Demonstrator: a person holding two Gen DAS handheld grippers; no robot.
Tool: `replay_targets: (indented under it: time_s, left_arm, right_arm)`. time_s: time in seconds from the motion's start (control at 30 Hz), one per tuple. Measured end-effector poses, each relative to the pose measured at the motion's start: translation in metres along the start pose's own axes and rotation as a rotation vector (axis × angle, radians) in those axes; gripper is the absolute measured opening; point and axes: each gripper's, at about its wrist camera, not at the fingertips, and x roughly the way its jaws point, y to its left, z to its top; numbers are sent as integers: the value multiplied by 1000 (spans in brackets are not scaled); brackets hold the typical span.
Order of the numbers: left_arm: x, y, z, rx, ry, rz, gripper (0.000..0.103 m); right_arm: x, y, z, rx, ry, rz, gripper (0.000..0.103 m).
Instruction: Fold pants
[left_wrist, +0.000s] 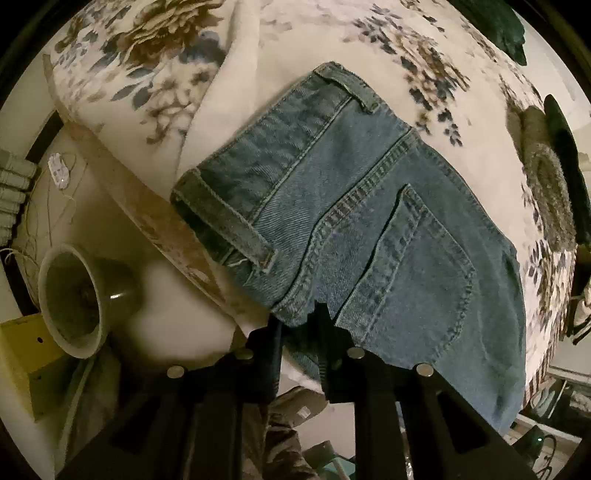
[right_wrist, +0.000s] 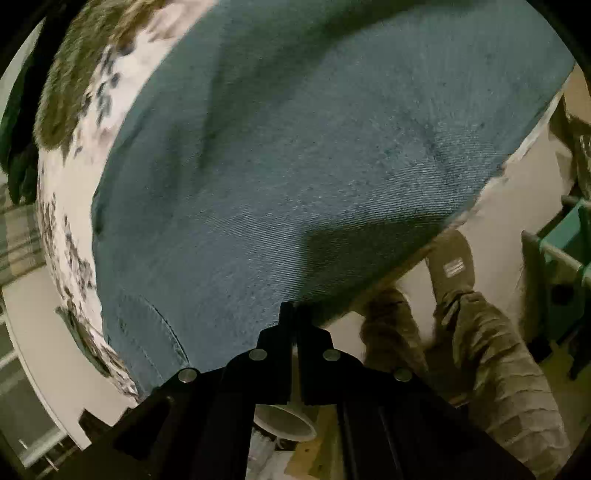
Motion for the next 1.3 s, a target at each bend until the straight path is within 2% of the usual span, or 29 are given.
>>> replay_targets:
  time_s: [0.2, 0.3, 0.33, 0.37, 0.4, 0.43, 0.5, 0.53, 0.57, 0.6, 0.7, 0.87, 1.07, 1.17, 1.3]
  left_arm:
    - [15, 6, 0, 23, 33, 26, 10]
    - [20, 2, 1, 36, 50, 54, 15]
    - [18, -2, 4, 50, 57, 65, 16]
    - [14, -6, 4, 65, 60, 75, 17]
    - [9, -13, 3, 83, 60, 93, 20]
    - [3, -22, 1, 111, 52, 121, 25]
    - [-9, -40, -6, 178, 29, 133, 38]
    - [-15, -53, -13, 229, 5, 134, 56]
    - [-19, -71, -19, 284, -12, 135, 89]
    - [-21, -92, -27, 343, -20, 127, 97]
    - [-18, -149, -51, 481, -40, 114, 99]
    - [13, -249, -104, 628, 10, 12, 99]
    - [66, -359, -179, 819, 67, 11, 99]
    - [86, -401, -213, 886, 75, 21, 99]
    - [110, -450, -257, 941, 110, 15, 99]
  right_arm:
    - [18, -8, 5, -21, 43, -53, 2]
    - [29, -9, 14, -45, 92, -76, 9]
    - [28, -9, 16, -44, 112, -54, 22]
    - [24, -8, 18, -57, 110, -37, 47]
    - [16, -5, 18, -90, 93, -29, 58]
    - [7, -3, 18, -125, 78, -21, 69]
    - [-8, 2, 18, -184, 51, -18, 69]
    - [-20, 2, 19, -204, 21, -16, 69]
    - [-29, -2, 21, -203, -3, 1, 69]
    - [-39, -9, 24, -185, -27, 19, 69]
    - [-64, -47, 40, -93, -110, 57, 69]
    - [-120, -153, 84, 131, -319, 87, 69]
    - [-187, -286, 134, 379, -549, 142, 69]
    - [-204, -336, 161, 449, -605, 187, 69]
    - [-203, -377, 191, 502, -610, 247, 69]
